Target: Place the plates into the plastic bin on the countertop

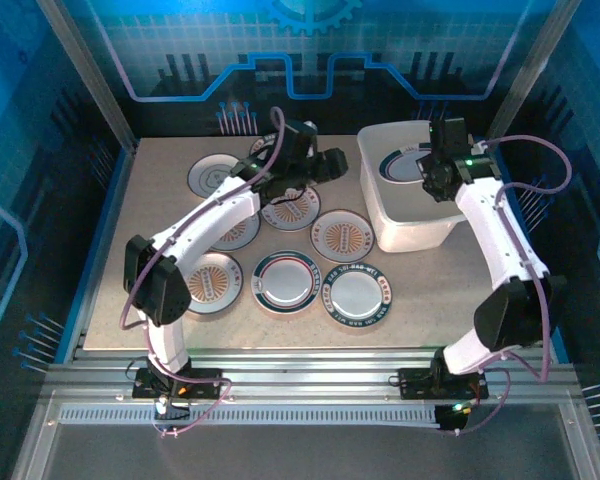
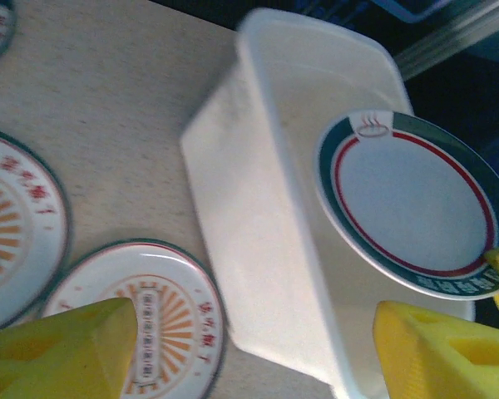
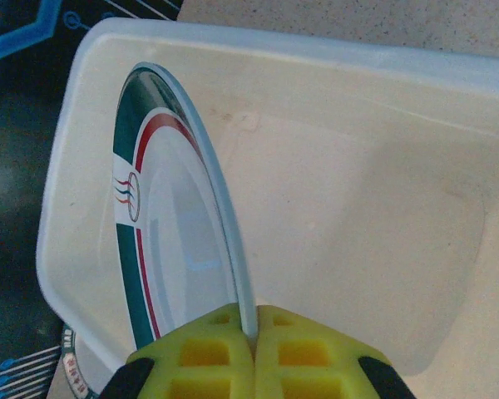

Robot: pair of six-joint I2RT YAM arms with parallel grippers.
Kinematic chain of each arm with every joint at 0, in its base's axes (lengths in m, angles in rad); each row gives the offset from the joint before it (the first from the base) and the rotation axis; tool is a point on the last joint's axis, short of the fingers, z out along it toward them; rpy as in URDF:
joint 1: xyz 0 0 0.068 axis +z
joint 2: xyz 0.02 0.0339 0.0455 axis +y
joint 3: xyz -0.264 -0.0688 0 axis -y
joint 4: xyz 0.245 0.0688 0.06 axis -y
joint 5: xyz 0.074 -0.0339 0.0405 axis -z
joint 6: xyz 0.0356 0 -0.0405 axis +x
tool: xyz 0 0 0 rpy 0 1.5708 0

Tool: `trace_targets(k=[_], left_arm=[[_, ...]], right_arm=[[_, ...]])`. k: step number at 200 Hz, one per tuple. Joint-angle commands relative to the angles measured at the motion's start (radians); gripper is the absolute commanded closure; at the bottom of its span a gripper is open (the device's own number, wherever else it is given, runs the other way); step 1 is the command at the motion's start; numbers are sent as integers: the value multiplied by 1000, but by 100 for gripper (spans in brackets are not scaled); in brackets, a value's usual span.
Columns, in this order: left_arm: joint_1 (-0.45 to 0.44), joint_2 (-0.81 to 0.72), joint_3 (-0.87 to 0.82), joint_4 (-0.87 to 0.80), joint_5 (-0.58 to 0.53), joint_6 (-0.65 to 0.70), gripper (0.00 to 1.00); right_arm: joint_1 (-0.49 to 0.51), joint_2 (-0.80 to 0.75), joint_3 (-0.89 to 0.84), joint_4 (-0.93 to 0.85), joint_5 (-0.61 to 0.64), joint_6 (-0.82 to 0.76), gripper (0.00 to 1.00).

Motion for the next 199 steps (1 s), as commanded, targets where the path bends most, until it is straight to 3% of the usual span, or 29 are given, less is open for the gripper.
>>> trace_targets(k=[1, 40, 107, 199], left_arm=[[39, -61, -65, -22, 6, 66, 24], [101, -117, -158, -18, 13, 96, 23], [129, -167, -267, -22, 8, 122, 23], [151, -228, -339, -36, -1, 98, 23]], right_arm=[[21, 57, 61, -38, 72, 78, 100], [41, 164, 119, -74, 115, 141, 100], [54, 316, 188, -88, 157, 192, 100], [57, 390, 43, 131, 142, 220, 100]])
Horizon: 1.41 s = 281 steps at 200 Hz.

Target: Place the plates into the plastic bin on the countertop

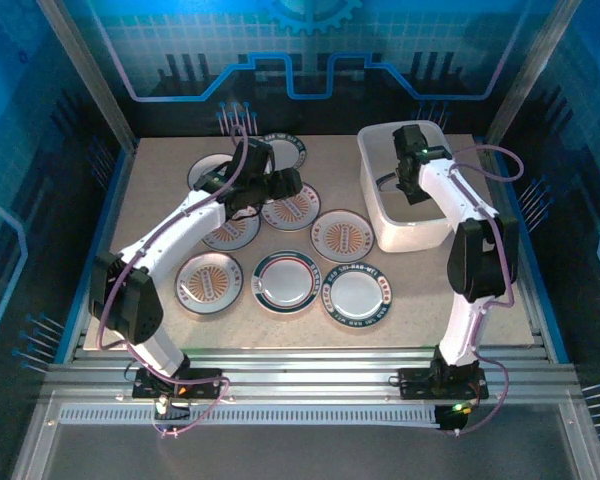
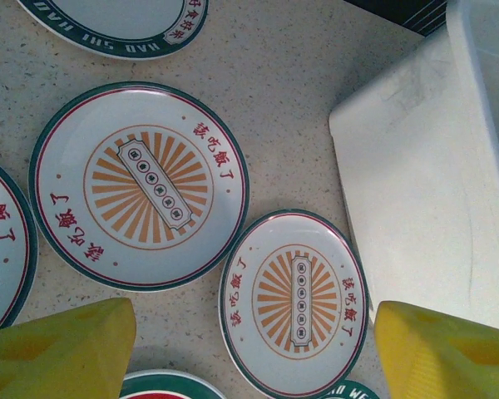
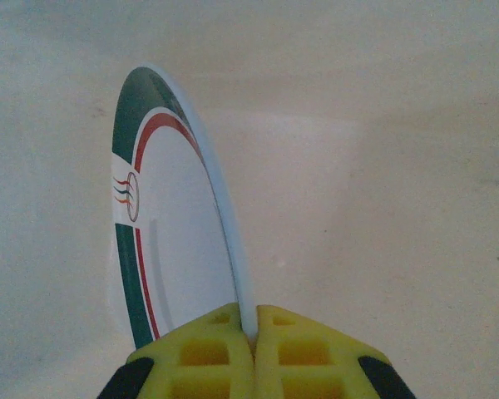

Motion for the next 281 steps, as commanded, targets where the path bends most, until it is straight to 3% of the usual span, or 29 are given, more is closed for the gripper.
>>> trace_targets(k=[1, 55, 77, 148, 161, 173, 244, 281], left_arm=[[6, -36, -15, -28, -1, 2, 23], [6, -25, -19, -51, 10, -35, 23], [6, -24, -18, -65, 5, -38, 23], [6, -11, 9, -120, -12, -10, 23], [6, -11, 13, -125, -12, -6, 23], [6, -12, 13, -129, -14, -2, 23], [16, -37, 14, -173, 3, 55, 22], [30, -44, -15, -202, 56, 68, 22]], right_arm=[[15, 23, -40, 92, 26, 41, 100], [7, 48, -126, 228, 3, 28, 100], [3, 51, -134, 233, -14, 29, 84], [-3, -58, -174, 280, 44, -78, 17], [-9, -72, -181, 288, 31, -98, 11], [-12, -86, -187, 285, 31, -108, 0], [-14, -254, -206, 325, 17, -350, 0], [-14, -376, -235, 295, -68, -572, 1]])
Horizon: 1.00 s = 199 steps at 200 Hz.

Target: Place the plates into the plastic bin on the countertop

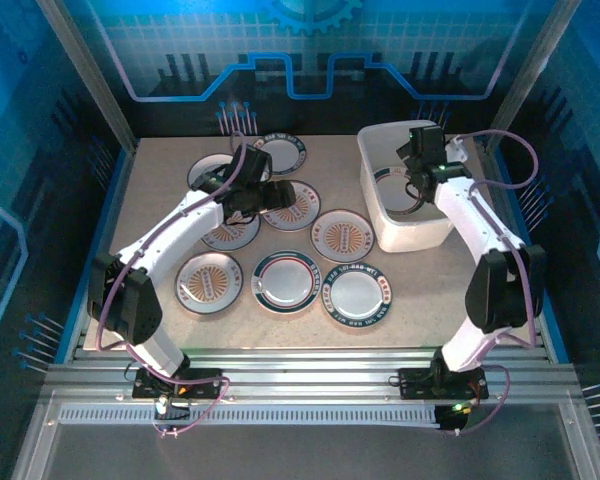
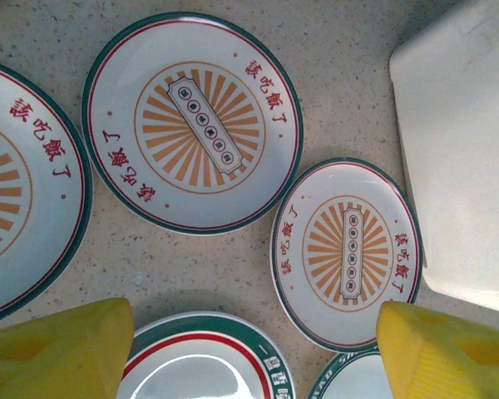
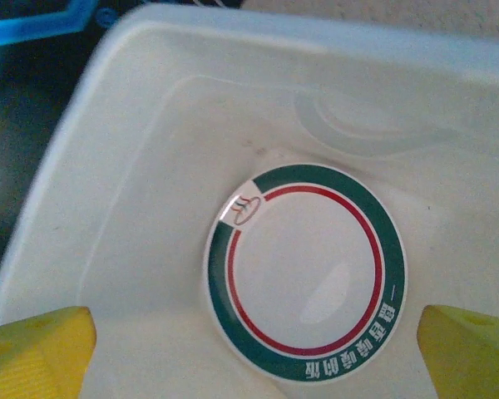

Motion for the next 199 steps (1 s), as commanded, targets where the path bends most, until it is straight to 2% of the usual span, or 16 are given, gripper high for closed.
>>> trace_targets(k=[1, 26, 53, 79, 104, 119, 137, 199], left_arm=[[13, -39, -10, -47, 47, 38, 22], [14, -35, -30, -47, 105, 28, 23], [13, -23, -63, -25, 161, -9, 23], [5, 7, -81, 2, 213, -48, 24], [-22, 50, -82, 25, 230, -73, 24], [-38, 83, -88, 52, 246, -99, 25], [-59, 128, -83, 68, 254, -113, 25], [-83, 230, -79, 112, 281, -179, 25]], right_arm=[[-6, -104, -33, -15, -46, -190, 1], [-6, -224, -112, 22, -141, -320, 0], [0, -310, -123, -68, -227, -400, 3], [19, -387, -156, -143, -276, -454, 11], [34, -485, -241, -143, -300, -467, 21], [39, -543, -297, -134, -308, -465, 30], [42, -588, -343, -140, -317, -463, 35], [44, -618, -405, -114, -418, -492, 36]])
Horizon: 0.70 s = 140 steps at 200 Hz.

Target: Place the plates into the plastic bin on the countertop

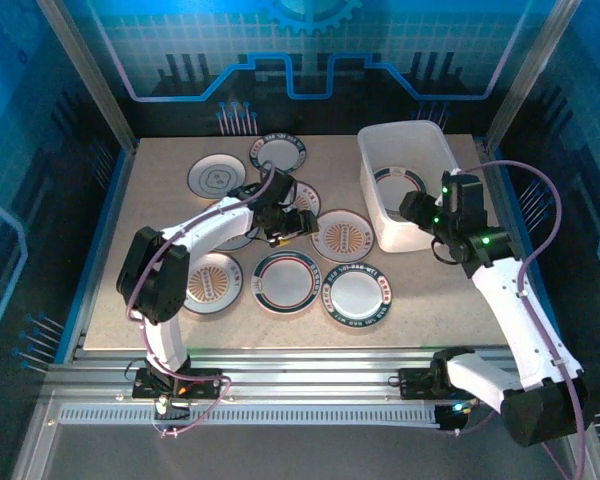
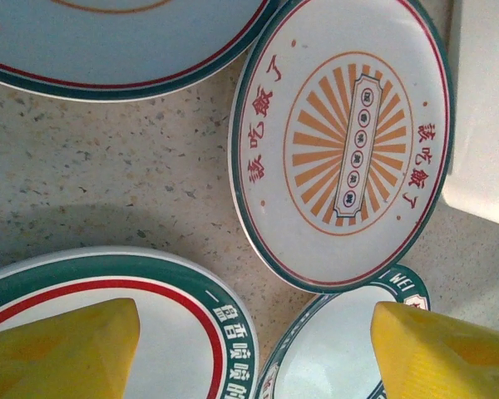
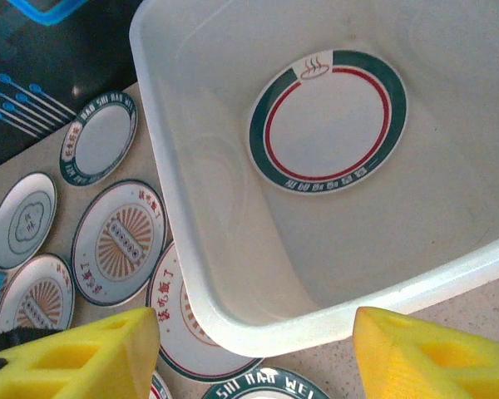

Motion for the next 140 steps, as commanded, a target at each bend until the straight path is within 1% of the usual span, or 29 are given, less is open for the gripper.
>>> trace_targets(k=[1, 51, 140], left_arm=[[-6, 32, -6, 24, 40, -46, 25], [-18, 123, 59, 17, 79, -61, 26], [-20, 281, 219, -22, 73, -47, 27]], right_arm=[[15, -14, -21, 17, -63, -29, 36], [15, 9, -34, 44, -106, -39, 38], [15, 10, -48, 54, -86, -43, 40]])
